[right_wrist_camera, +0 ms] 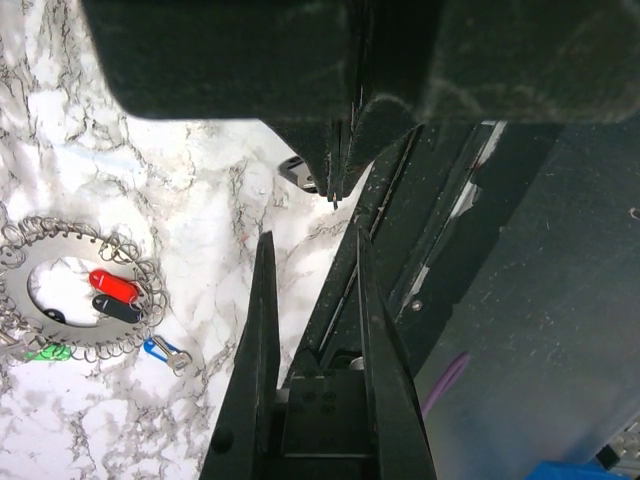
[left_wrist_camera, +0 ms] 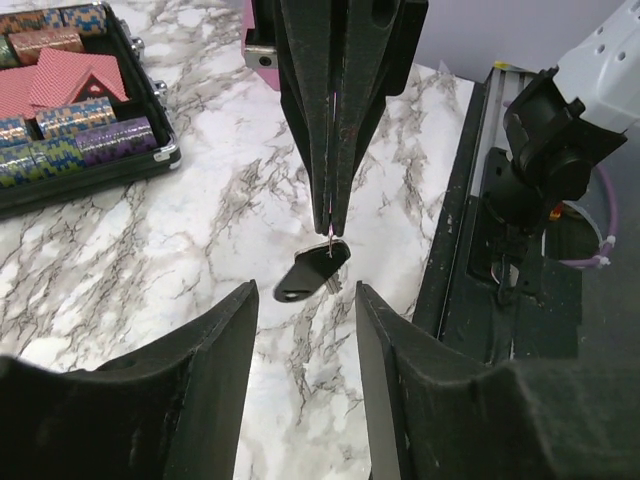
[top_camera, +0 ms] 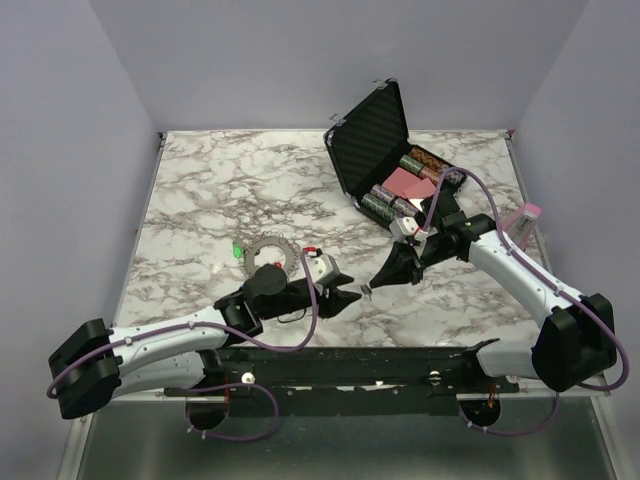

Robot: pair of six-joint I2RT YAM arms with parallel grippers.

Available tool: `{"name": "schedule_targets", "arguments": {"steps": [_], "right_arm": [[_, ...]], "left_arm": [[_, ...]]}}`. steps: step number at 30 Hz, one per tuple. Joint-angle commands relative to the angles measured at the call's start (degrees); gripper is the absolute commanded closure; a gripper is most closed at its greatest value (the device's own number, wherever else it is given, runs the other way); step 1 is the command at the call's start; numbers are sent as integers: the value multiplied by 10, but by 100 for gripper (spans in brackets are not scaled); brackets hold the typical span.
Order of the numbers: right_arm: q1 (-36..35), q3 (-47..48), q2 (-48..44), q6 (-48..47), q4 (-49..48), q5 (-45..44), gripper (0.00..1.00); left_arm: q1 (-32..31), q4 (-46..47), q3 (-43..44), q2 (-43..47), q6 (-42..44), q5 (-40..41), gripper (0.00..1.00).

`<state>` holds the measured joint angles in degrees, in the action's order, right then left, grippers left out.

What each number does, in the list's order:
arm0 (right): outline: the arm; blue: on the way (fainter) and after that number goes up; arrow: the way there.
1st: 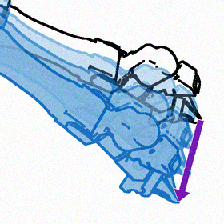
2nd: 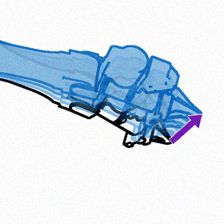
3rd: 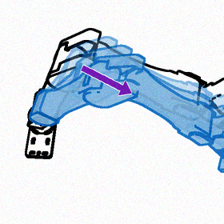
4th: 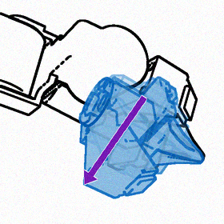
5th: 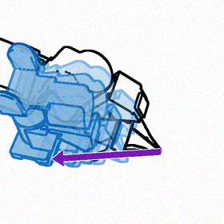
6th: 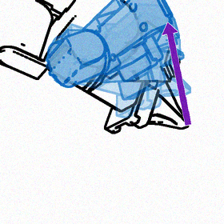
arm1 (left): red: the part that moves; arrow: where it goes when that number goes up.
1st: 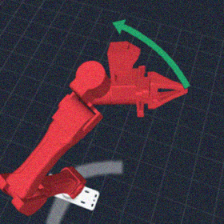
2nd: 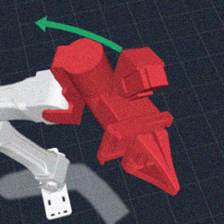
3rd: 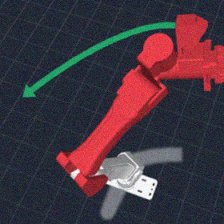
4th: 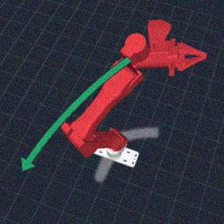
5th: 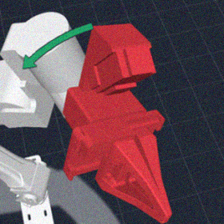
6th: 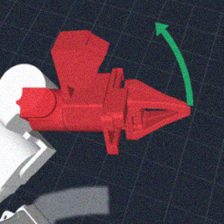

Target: Put the keys on the keyring

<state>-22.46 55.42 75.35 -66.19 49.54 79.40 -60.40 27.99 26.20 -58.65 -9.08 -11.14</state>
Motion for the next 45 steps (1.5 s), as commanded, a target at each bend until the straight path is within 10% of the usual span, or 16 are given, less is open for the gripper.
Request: {"name": "schedule_targets", "arguments": {"steps": [1, 45], "right_arm": [[2, -5, 3, 5, -9, 26, 99], [4, -8, 4, 13, -15, 31, 99]], "left_arm": [[-3, 17, -15, 35, -8, 20, 48], [-3, 91, 17, -59, -35, -40, 63]]}}
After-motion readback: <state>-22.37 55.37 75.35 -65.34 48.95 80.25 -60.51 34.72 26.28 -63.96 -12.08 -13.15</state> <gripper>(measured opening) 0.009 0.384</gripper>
